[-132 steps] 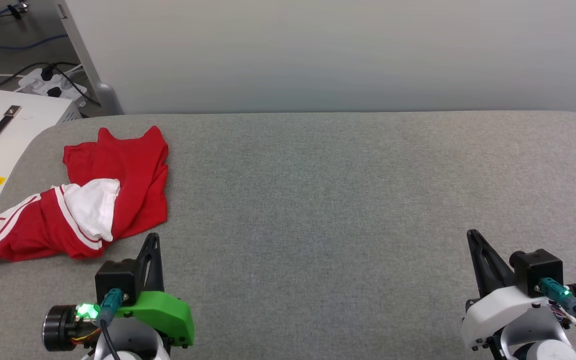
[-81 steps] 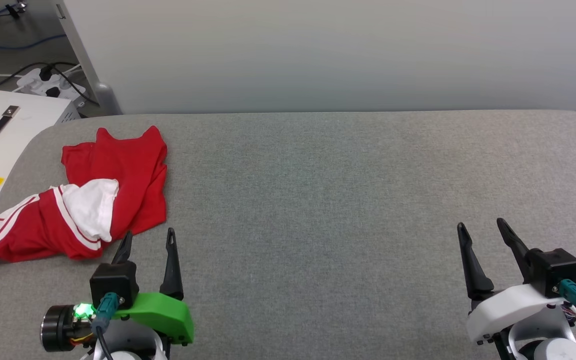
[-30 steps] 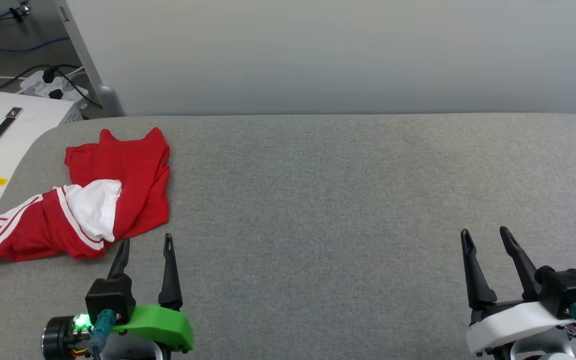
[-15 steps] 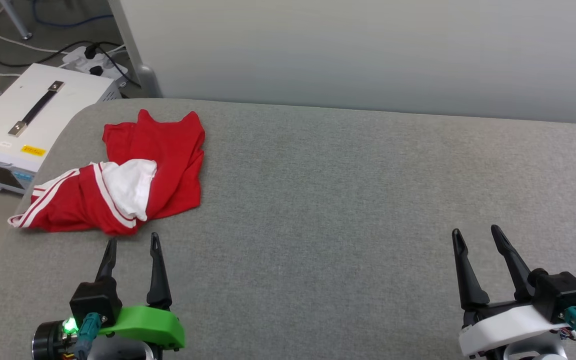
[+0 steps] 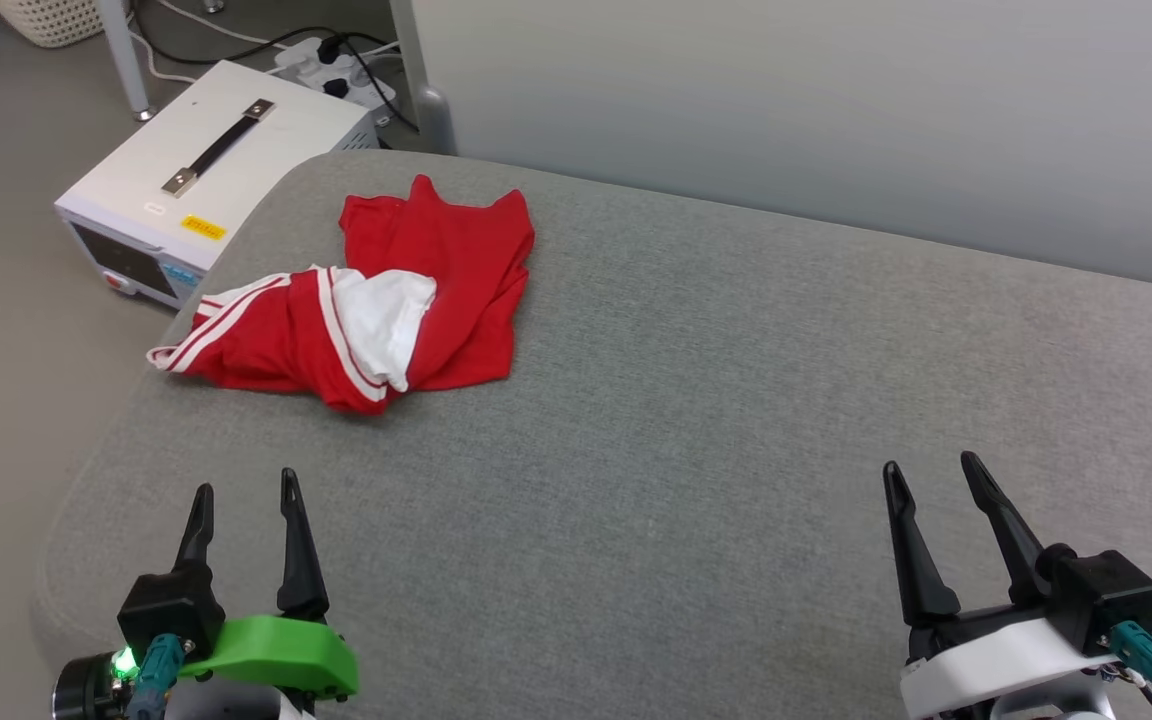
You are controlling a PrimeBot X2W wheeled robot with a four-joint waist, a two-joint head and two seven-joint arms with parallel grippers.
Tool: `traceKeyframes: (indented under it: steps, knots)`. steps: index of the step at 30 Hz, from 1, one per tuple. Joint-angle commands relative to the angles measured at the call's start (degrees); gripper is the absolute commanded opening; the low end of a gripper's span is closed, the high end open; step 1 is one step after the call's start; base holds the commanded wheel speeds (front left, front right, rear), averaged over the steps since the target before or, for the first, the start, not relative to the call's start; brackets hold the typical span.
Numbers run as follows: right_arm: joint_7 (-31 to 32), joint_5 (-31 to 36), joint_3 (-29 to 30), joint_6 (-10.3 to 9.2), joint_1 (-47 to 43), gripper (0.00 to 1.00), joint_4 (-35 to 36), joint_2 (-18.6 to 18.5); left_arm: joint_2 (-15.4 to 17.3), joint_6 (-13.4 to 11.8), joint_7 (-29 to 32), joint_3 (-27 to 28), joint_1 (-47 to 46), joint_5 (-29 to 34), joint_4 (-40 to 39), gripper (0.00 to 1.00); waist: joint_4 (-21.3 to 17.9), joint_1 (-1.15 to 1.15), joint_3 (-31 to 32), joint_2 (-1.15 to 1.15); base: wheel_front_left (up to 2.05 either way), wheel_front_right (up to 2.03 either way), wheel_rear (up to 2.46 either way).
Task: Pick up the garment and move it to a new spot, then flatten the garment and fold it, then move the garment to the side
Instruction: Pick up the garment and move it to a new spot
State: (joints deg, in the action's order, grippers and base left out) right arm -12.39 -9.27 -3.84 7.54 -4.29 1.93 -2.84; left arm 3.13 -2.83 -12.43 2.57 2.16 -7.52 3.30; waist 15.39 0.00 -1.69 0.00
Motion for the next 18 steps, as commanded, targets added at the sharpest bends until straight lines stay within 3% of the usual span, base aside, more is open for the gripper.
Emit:
traceKeyframes:
  steps: [1, 9, 18]
  knots:
    - [-0.7, 0.0, -0.2, -0.05, -0.5, 1.00, 0.0, 0.0, -0.2, -0.2, -0.6, 0.2, 0.0, -0.7, 0.2, 1.00, 3.4, 0.00, -0.6, 0.00, 0.00, 0.00, 0.00]
    - [-1.6, 0.0, -1.5, -0.05, -0.5, 1.00, 0.0, 0.0, -0.2, -0.4, -1.6, 1.0, 0.5, -1.7, 0.8, 1.00, 7.2, 0.00, -1.0, 0.00, 0.00, 0.00, 0.00]
    - [-2.6, -0.1, -2.1, -0.05, -0.6, 1.00, 0.0, 0.0, -0.2, -0.4, -2.6, 1.5, 0.3, -3.7, 2.0, 1.00, 8.4, 0.00, -1.3, 0.00, 0.00, 0.00, 0.00]
